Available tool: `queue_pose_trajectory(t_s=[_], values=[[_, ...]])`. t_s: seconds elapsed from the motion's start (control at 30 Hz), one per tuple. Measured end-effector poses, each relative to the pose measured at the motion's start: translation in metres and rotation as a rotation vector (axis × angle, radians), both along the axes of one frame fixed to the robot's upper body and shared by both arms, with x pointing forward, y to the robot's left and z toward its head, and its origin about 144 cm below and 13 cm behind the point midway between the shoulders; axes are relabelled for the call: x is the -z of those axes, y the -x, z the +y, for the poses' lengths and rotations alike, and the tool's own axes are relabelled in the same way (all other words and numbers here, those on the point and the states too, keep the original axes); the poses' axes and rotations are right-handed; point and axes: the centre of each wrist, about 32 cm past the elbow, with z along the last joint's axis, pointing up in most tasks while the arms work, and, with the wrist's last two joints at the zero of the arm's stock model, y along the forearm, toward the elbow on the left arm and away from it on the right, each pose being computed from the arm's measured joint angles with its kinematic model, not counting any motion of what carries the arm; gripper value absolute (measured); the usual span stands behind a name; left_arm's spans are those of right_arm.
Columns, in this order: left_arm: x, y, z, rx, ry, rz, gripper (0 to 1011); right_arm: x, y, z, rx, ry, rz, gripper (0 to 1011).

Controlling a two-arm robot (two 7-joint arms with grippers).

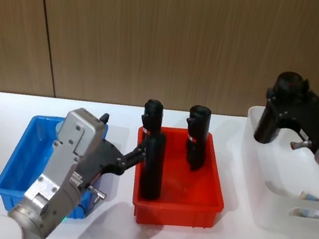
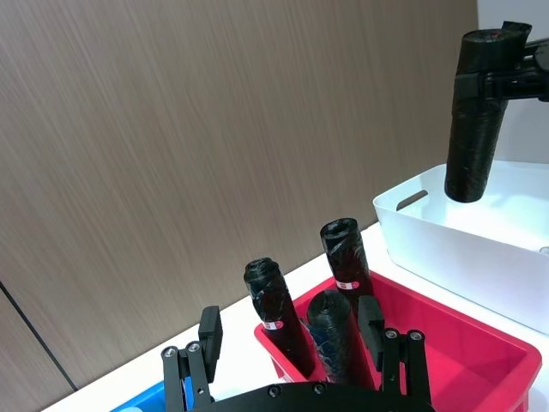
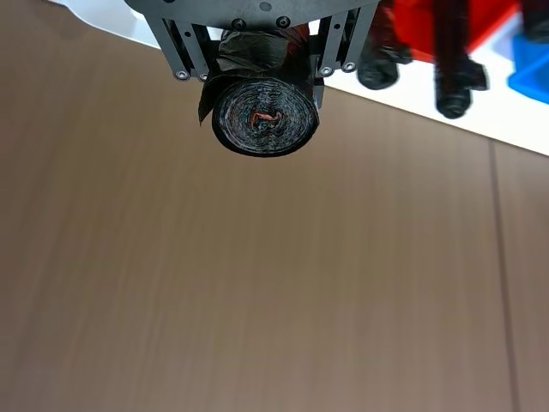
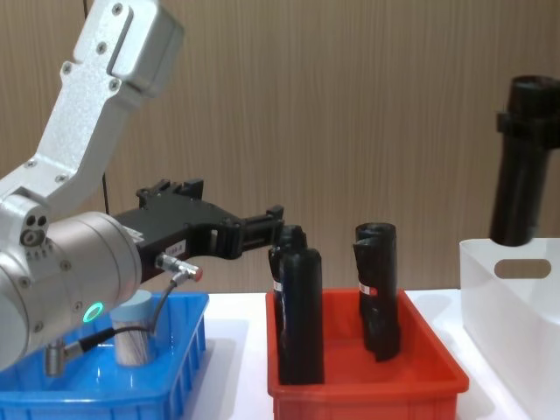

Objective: Pick the cotton swabs from the blue box and place them into the white box.

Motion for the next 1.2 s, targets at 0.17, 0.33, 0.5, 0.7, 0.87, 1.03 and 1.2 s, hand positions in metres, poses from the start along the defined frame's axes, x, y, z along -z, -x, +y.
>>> queue_pose_trajectory(t_s=[0.17,0.33,0.5,0.7,0.87,1.03,1.2], values=[[0.0,0.0,0.0,0.0,0.0,0.0,1004,0.008,-0.009,-0.009,0.052,0.005,0.024,501],[0.0,0.0,0.0,0.0,0.0,0.0,1004,0.017,-0.015,-0.015,0.084,0.004,0.049,501],[0.0,0.0,0.0,0.0,0.0,0.0,1004,0.032,-0.023,-0.021,0.12,-0.006,0.089,499],[0.0,0.0,0.0,0.0,0.0,0.0,1004,0.046,-0.029,-0.025,0.15,-0.019,0.128,503],[0.0,0.0,0.0,0.0,0.0,0.0,1004,0.056,-0.034,-0.027,0.174,-0.029,0.153,636],[0.0,0.0,0.0,0.0,0.0,0.0,1004,0.065,-0.037,-0.03,0.195,-0.044,0.171,808],[0.0,0.0,0.0,0.0,0.0,0.0,1004,0.069,-0.037,-0.032,0.204,-0.056,0.172,944]])
